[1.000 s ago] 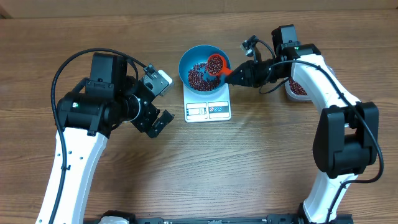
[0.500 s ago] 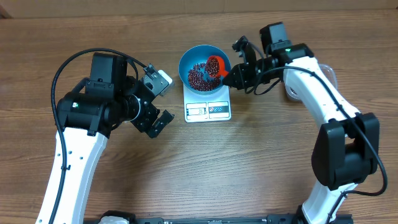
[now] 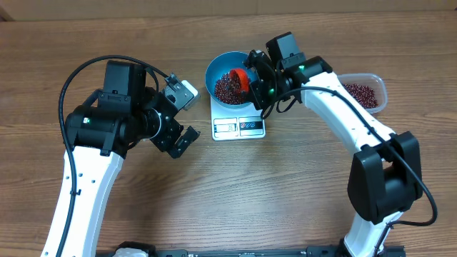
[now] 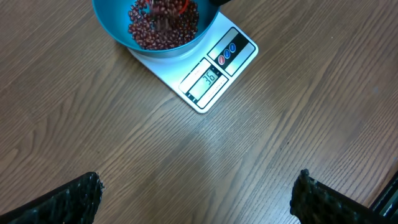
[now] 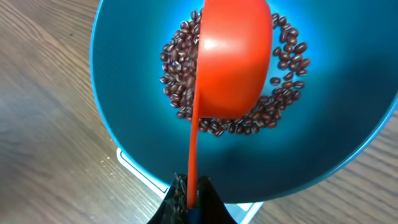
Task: Scoop item into bowl and weigh 150g on scale
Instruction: 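Tilt the scoop to pour the second load of beans into the bowl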
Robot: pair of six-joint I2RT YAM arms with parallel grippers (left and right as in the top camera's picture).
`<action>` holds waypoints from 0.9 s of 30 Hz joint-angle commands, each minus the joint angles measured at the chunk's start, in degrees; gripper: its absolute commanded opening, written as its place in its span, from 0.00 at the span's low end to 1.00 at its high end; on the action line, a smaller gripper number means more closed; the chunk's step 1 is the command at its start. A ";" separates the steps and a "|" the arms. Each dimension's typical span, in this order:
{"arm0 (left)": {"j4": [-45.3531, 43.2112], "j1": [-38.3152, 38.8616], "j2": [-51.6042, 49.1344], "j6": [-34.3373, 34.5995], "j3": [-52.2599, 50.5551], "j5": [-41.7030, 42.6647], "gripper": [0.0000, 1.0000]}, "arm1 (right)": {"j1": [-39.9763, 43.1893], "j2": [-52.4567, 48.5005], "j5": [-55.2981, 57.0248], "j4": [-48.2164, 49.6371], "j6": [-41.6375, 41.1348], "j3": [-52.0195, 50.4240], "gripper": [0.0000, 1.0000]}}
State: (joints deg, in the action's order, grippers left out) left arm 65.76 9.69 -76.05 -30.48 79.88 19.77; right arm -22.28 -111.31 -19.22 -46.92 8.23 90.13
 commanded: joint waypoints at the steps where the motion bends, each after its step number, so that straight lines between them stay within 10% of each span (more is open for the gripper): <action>1: 0.04 -0.31 -0.44 -1.29 0.92 1.03 1.00 | -0.74 3.43 4.66 1.11 1.27 1.90 0.04; 27: 0.02 -0.33 -0.44 -1.29 0.92 1.01 1.00 | -2.08 8.57 17.84 4.33 13.57 2.27 0.04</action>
State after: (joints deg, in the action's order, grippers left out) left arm 65.76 9.69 -76.05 -30.48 79.88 19.77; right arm -23.31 -106.19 -5.34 -43.13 18.98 90.32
